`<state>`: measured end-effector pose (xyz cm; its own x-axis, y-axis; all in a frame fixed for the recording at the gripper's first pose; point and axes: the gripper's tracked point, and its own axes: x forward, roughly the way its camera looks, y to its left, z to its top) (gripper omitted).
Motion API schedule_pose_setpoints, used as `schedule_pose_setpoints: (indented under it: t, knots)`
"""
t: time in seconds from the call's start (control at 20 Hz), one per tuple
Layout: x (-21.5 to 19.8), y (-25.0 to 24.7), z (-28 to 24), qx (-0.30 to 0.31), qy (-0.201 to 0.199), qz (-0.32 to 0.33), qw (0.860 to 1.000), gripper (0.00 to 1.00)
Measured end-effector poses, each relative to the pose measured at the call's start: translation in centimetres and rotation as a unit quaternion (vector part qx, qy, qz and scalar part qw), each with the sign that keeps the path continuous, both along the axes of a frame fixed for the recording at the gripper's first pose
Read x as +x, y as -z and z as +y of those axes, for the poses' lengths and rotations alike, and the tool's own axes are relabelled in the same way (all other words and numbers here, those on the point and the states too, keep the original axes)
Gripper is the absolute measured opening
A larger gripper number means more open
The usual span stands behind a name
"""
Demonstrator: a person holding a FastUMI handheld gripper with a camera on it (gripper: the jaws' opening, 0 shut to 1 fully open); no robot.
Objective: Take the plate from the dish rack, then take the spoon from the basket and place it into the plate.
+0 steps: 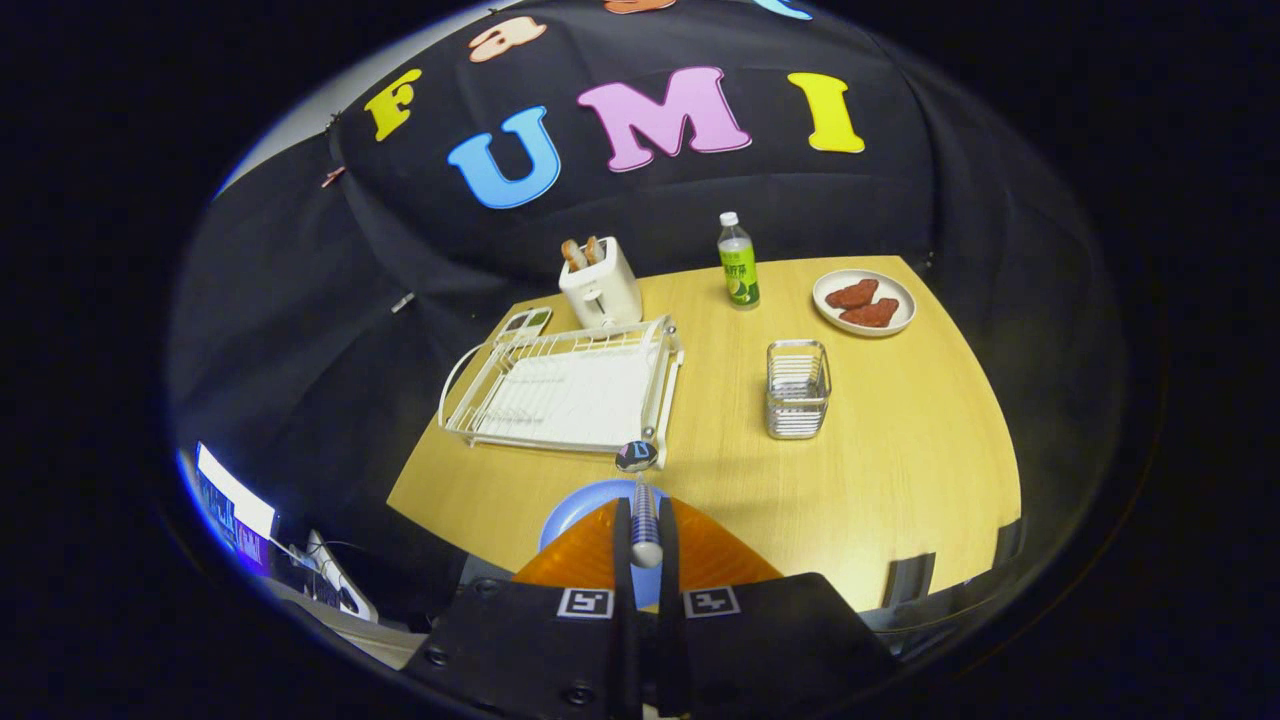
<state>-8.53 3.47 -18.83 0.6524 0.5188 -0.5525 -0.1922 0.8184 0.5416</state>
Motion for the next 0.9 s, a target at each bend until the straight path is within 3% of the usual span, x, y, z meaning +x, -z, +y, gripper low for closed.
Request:
schedule_pose_setpoints:
  t: [0.4,0.9]
  knots:
    - [-1.5,7.2,7.6,-0.046,-0.071,0.04,0.996,0.11]
    - [1.4,10.4,12.1,-0.046,-0.084,0.038,0.995,0.13]
